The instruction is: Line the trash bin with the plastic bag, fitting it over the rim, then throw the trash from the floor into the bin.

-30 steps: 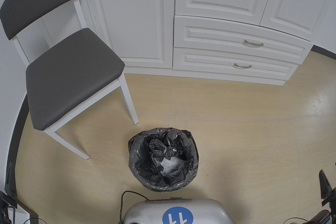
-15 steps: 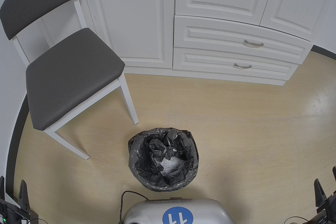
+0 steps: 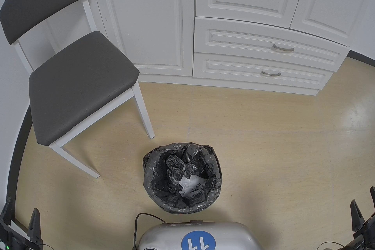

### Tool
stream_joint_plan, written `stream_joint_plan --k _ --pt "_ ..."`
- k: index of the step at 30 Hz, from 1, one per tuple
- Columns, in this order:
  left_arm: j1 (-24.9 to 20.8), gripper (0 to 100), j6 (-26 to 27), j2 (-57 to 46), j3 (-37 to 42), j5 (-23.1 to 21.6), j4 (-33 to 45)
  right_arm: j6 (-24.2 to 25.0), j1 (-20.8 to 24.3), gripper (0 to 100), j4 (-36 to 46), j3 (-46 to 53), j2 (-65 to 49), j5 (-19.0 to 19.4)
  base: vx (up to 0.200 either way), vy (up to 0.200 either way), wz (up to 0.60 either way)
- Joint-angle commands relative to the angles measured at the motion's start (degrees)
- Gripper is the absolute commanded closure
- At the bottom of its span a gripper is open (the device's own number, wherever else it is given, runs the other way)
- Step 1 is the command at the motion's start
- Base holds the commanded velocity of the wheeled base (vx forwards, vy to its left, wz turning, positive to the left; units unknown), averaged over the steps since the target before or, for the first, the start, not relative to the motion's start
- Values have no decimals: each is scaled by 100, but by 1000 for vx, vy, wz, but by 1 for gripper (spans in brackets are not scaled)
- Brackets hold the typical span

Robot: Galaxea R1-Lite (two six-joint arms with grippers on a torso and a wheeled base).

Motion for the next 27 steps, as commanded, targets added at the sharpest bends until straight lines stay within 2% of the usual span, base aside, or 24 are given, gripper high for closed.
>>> stream_joint_plan --k 1,5,8,13,15,19,21,24,27 --pt "-4 0 38 -48 90 -42 1 8 2 0 2 101 -63 -55 0 0 0" --pt "-4 0 170 -39 90 -235 10 78 2 0 2 101 -63 24 0 0 0" --pt "-4 0 636 -48 55 -543 396 69 -6 0 2 101 -63 24 0 0 0" --pt "-13 0 592 -39 37 -578 370 -71 -6 0 -7 101 -63 50 0 0 0" --pt "-13 0 319 -48 55 -472 344 -115 -6 0 -15 101 -63 244 0 0 0" --pt "-13 0 416 -48 64 -446 291 -133 -6 0 -24 101 -63 235 0 0 0" --pt "-13 0 416 -48 72 -446 291 -150 -6 0 -51 101 -63 130 0 0 0" --pt "-13 0 416 -48 64 -446 291 -230 2 0 -147 101 -63 -240 0 0 0" --pt "-13 0 425 -48 64 -446 291 -168 -6 0 -33 101 -63 -301 0 0 0"
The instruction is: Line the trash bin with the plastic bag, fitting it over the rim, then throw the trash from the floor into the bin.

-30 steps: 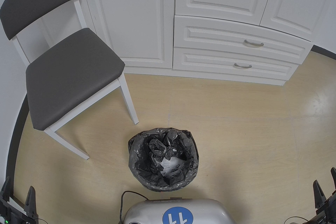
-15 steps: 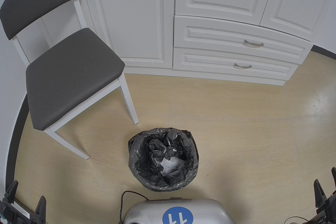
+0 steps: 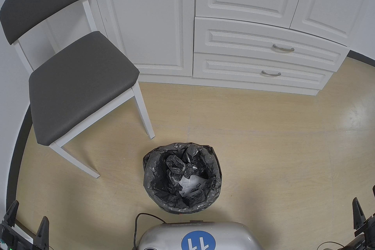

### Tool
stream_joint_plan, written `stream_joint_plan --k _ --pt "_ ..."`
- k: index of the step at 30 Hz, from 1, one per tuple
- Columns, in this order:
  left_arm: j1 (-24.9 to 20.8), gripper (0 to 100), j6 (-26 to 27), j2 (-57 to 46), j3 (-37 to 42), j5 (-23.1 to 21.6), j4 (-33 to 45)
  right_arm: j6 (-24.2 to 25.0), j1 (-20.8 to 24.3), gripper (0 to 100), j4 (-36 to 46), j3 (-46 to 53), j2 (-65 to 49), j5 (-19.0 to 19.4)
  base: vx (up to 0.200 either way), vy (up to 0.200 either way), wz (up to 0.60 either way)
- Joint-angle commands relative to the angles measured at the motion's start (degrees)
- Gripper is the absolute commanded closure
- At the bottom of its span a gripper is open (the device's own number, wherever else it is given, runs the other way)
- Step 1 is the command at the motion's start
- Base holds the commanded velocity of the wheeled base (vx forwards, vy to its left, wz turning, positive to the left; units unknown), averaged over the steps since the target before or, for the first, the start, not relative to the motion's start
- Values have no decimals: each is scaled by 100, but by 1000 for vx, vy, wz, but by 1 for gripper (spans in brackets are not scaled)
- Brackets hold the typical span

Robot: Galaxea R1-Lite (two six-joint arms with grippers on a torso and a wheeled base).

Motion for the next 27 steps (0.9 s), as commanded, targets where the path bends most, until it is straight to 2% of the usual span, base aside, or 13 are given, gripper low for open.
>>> stream_joint_plan --k 1,7,12,13,15,27 --pt "4 0 -5 -51 75 0 0 9 -1 0 32 101 -71 -19 0 0 0" --pt "4 0 -5 -51 75 0 0 -334 -1 0 49 101 -71 552 0 0 0" --pt "4 0 -5 -51 75 0 -9 -457 -1 0 251 101 -71 499 0 0 0" --pt "4 0 -5 -51 75 0 -9 -431 -1 0 410 92 -71 332 0 0 0" --pt "4 0 -5 -51 75 0 -9 -317 -1 0 418 101 -71 288 0 0 0" --pt "4 0 -5 -51 75 0 -9 -220 -1 0 418 101 -71 271 0 0 0"
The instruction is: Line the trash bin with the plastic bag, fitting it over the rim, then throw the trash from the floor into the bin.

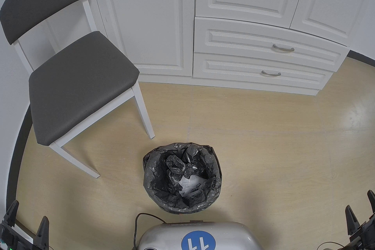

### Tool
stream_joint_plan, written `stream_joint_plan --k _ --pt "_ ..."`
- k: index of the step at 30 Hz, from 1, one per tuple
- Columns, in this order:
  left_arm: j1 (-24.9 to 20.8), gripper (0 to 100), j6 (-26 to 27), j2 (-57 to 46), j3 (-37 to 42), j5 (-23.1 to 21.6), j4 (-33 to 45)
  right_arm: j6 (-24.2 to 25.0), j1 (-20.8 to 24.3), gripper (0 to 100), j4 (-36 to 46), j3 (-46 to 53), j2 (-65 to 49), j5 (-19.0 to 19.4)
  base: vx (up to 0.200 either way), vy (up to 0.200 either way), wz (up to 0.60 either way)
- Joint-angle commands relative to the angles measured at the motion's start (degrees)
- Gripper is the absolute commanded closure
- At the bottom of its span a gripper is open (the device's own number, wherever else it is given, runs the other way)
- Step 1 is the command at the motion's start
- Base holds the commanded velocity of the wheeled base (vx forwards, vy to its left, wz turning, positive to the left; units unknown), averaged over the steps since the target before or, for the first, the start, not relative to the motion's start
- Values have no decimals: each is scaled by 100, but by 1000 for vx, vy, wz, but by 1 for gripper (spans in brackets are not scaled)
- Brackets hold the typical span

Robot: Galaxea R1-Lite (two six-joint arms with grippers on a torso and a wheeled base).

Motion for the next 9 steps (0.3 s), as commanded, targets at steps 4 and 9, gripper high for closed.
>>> stream_joint_plan --k 4,9 --pt "1 0 -1 -62 75 -1 2 1 -6 0 -2 101 -79 4 0 0 0" --pt "1 0 -1 -62 75 -1 2 1 -6 0 -2 101 -79 4 0 0 0"
